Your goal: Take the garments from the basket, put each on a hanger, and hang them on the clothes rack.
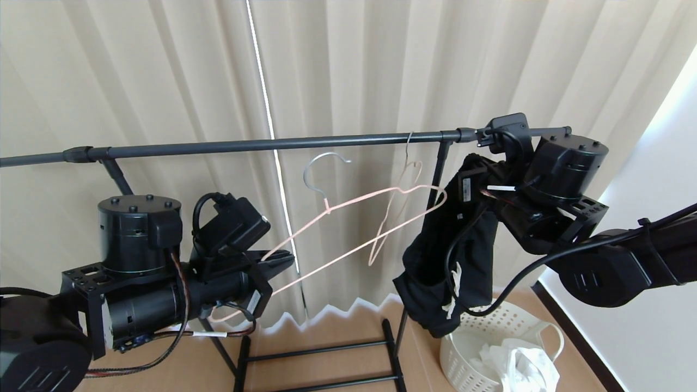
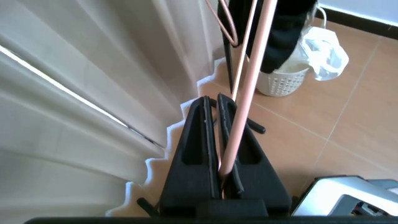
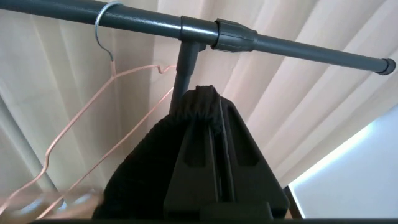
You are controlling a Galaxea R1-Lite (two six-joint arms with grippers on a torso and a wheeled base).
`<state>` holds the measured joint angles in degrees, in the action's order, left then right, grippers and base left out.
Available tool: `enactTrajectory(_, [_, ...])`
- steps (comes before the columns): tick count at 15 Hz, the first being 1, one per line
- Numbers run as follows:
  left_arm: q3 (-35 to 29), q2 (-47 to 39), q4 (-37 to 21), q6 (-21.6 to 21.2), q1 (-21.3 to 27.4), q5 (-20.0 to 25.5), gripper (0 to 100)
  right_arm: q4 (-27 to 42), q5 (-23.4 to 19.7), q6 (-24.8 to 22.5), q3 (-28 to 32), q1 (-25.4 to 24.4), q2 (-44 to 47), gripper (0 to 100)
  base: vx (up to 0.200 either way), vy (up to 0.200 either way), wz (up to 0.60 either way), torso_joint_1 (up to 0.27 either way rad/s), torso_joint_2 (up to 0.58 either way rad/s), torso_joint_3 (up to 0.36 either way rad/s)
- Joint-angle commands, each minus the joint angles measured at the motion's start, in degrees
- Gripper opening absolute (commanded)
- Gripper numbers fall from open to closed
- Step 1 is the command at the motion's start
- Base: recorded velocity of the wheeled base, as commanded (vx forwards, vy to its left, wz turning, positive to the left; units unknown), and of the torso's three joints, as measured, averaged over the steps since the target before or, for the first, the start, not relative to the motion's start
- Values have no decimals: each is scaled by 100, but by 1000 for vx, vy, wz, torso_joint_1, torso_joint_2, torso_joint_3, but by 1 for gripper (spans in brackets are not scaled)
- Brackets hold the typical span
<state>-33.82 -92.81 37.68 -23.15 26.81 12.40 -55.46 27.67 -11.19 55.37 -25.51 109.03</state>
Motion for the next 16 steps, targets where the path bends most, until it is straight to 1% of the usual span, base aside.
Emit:
enactTrajectory(1, [86, -27, 2, -23, 9, 26, 0, 0, 1, -6, 18, 3, 13, 0, 0, 0, 0, 0, 0, 0])
enactTrajectory(5, [42, -185, 46, 39, 185, -1, 0, -18, 1, 3, 9, -6, 4, 0, 0, 0, 0, 0, 0, 0])
enactTrajectory(9, [-2, -537, 530, 390, 325, -71, 0, -18, 28, 108, -17, -199, -31, 0, 0, 0, 0, 0, 0, 0])
enactTrajectory(10, [-20, -633, 609, 469, 395, -168, 0, -18, 63, 117, -35, -287, -40, 0, 0, 0, 0, 0, 0, 0])
enactTrajectory(11, [-28, -704, 653, 513, 431, -282, 0, -18, 80, 126, -44, -340, -49, 0, 0, 0, 0, 0, 0, 0])
enactTrajectory(13, [-72, -836, 837, 627, 457, -335, 0, -18, 107, 161, -97, -454, -58, 0, 0, 0, 0, 0, 0, 0])
enactTrajectory(16, [-99, -941, 1022, 707, 466, -475, 0, -18, 283, 205, -105, -630, -66, 0, 0, 0, 0, 0, 0, 0])
